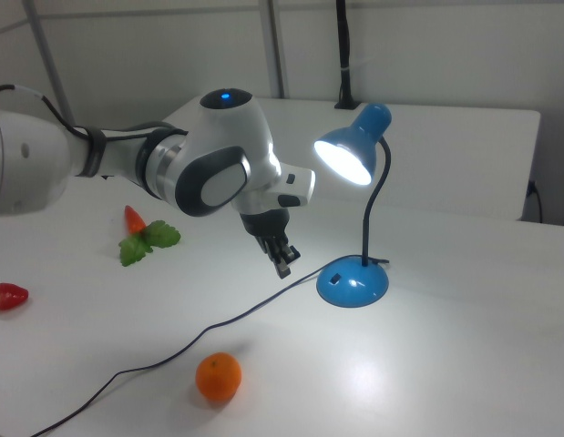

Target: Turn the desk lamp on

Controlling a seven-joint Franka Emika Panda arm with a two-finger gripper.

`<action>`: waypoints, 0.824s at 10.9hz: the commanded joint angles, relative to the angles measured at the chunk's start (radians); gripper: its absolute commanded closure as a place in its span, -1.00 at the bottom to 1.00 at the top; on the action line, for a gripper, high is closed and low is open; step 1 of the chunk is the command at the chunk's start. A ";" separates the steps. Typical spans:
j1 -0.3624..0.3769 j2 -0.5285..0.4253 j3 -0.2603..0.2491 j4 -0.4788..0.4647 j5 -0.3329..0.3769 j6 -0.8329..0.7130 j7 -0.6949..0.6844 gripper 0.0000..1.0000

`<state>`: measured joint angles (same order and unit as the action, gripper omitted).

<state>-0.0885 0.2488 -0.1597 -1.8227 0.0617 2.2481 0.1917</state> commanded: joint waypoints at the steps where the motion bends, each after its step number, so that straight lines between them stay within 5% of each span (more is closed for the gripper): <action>1: 0.013 -0.074 0.003 -0.017 0.000 -0.120 -0.034 1.00; 6: 0.049 -0.227 0.003 -0.017 0.033 -0.405 -0.165 1.00; 9: 0.099 -0.290 0.002 -0.024 0.033 -0.518 -0.213 0.80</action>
<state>-0.0298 0.0152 -0.1515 -1.8138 0.0773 1.7790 0.0199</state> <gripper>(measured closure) 0.956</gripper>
